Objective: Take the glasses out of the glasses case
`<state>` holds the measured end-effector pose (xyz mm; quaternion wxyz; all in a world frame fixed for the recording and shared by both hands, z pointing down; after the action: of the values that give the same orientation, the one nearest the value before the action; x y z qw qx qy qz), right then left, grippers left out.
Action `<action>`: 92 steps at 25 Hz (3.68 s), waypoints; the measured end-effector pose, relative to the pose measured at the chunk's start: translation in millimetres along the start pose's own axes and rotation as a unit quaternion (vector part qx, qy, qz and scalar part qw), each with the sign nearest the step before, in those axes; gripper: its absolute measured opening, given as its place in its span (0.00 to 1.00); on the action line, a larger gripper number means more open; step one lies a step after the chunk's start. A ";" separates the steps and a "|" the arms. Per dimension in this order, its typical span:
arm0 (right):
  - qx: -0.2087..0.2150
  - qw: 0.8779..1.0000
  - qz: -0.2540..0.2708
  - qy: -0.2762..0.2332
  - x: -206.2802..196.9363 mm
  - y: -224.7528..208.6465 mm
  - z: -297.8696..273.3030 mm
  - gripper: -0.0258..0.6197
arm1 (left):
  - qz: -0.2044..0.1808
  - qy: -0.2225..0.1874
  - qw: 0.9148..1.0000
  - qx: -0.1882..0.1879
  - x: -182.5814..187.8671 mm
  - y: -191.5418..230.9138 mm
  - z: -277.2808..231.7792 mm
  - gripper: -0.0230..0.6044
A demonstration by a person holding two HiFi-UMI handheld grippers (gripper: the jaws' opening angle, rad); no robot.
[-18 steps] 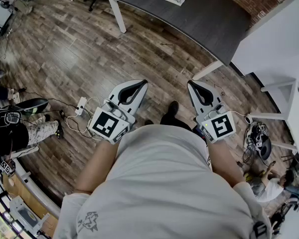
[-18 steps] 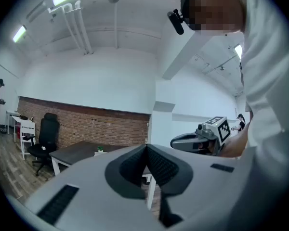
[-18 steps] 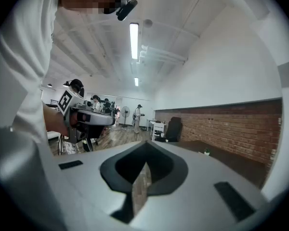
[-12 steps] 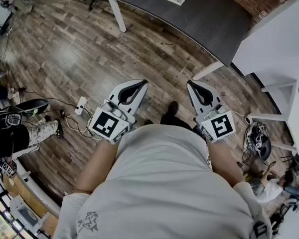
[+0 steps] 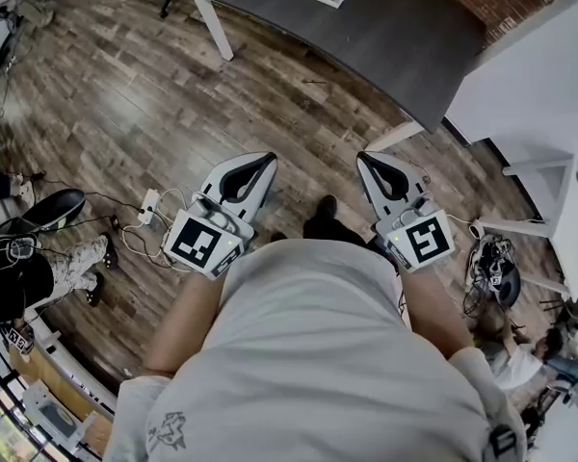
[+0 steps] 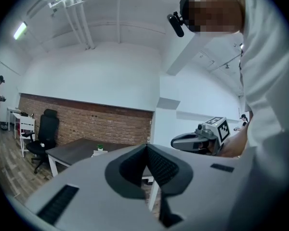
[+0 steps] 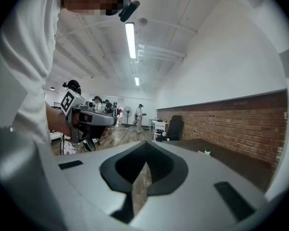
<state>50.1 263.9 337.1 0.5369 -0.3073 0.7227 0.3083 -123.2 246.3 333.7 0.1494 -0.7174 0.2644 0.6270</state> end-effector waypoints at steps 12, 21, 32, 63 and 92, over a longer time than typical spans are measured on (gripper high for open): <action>0.017 1.000 -0.022 -0.004 -21.2 -109.9 -5.4 0.11 | 0.010 0.023 1.000 0.016 7.7 4.0 -107.2 0.05; 0.024 0.999 -0.025 0.000 -40.5 -165.5 2.9 0.33 | 0.001 0.033 0.999 0.026 13.0 -4.9 -162.0 0.05; 0.010 0.999 -0.038 -0.005 -45.3 -191.2 13.8 0.38 | -0.006 0.038 0.999 0.011 14.4 -13.5 -188.7 0.05; -0.016 0.999 -0.026 0.035 -6.9 -257.3 -175.7 0.38 | 0.034 0.006 0.999 -0.003 49.8 206.6 -246.3 0.05; 0.018 0.998 -0.003 0.068 13.5 -298.9 -347.1 0.38 | 0.041 0.026 0.999 -0.007 45.0 347.5 -265.0 0.05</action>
<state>75.1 -192.4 370.5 0.4928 -0.3202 0.7619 0.2722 -99.4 -190.4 375.2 0.1115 -0.7227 0.2929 0.6160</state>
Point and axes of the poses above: the fingertips, and each gripper's own axes: z backward along the fingers, y to its left, x out of its top, the point moved 3 cm from there along z, backward along the fingers, and after that the axes turned 6 degrees about y, right-handed, at the moved point
